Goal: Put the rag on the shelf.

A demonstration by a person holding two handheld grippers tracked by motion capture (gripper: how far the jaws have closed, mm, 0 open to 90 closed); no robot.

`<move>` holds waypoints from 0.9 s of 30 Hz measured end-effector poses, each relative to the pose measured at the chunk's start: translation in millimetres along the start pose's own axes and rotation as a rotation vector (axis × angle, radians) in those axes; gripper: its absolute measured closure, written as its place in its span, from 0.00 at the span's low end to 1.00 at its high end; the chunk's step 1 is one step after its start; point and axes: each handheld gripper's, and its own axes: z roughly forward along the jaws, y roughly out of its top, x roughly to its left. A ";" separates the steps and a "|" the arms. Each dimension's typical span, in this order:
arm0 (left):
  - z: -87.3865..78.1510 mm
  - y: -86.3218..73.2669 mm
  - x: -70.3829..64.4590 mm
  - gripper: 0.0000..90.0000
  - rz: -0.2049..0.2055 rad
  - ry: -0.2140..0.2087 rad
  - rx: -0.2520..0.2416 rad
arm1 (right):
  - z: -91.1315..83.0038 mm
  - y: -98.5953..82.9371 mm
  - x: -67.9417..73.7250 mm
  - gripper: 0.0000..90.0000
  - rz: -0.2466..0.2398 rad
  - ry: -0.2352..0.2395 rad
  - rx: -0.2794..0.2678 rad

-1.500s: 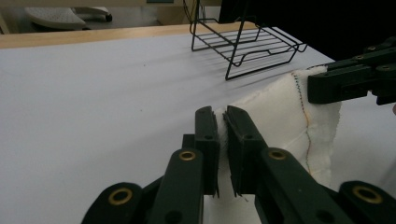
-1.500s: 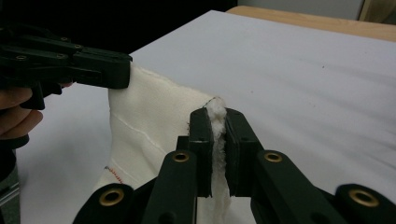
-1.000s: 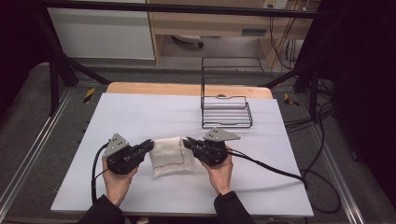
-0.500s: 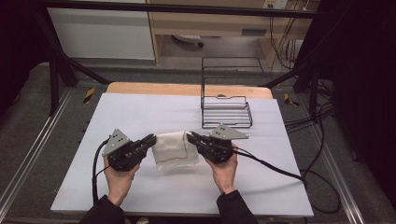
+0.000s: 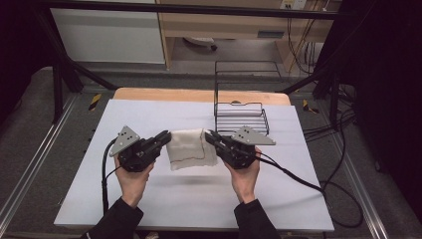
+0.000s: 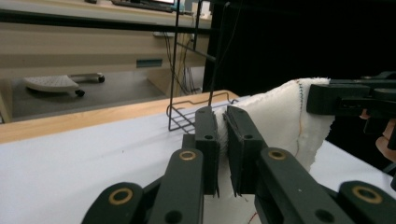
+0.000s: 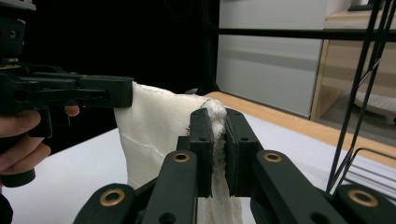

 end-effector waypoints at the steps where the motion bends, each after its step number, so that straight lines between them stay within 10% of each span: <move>1: 0.8 1.8 -0.2 0.92 0.004 -0.002 -0.007 | -0.9 1.8 -0.5 0.93 -0.001 -0.002 -0.006; 27: 26.8 44.1 -11.1 0.92 0.046 -0.034 -0.069 | -17.4 43.9 -16.5 0.93 -0.039 -0.081 -0.096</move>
